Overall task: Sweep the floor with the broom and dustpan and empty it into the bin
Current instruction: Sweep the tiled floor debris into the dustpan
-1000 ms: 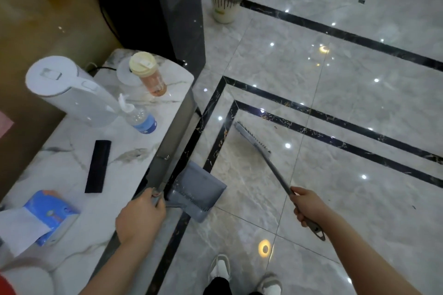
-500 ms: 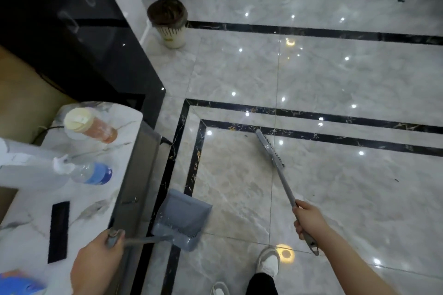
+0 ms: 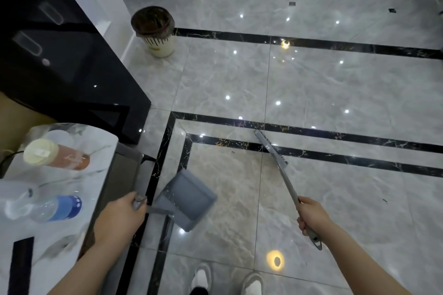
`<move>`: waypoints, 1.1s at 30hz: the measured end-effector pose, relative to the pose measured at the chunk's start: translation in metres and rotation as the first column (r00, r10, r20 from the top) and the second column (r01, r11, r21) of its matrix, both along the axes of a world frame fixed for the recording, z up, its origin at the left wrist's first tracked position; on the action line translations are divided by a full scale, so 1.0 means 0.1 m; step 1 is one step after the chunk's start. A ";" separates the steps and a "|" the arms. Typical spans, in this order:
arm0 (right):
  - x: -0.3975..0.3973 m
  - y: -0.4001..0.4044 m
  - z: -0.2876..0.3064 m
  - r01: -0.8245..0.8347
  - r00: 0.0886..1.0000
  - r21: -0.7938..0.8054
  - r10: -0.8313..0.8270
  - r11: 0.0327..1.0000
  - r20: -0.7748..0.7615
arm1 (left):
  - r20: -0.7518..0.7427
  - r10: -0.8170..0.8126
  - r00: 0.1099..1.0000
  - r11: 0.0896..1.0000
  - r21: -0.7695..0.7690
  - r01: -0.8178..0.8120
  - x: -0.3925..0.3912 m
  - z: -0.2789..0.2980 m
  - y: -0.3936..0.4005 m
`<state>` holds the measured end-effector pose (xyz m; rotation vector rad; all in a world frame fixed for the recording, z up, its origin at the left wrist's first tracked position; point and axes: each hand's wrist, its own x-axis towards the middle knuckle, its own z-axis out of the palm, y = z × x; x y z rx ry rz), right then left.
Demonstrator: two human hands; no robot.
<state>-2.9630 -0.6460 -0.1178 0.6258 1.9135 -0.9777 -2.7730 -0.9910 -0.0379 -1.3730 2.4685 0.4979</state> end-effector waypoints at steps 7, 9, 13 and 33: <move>-0.23 -0.34 -0.20 -0.047 0.999 0.041 0.046 0.998 0.020 | -0.008 -0.004 1.000 1.000 -0.017 0.004 -0.40 -0.26 -0.28; -0.23 -0.48 -0.20 -0.101 0.994 0.036 0.099 0.994 0.051 | 0.010 -0.008 1.000 1.000 -0.026 0.008 -0.33 -0.27 -0.38; -0.22 -0.86 -0.16 -0.270 0.952 -0.006 0.268 0.963 0.150 | 0.039 -0.027 0.999 0.999 -0.028 0.029 -0.32 -0.29 -0.41; 0.00 -1.58 0.29 -0.477 0.852 -0.021 0.468 0.879 0.235 | -0.079 -0.116 0.990 0.993 -0.008 0.116 -0.23 -0.42 -0.46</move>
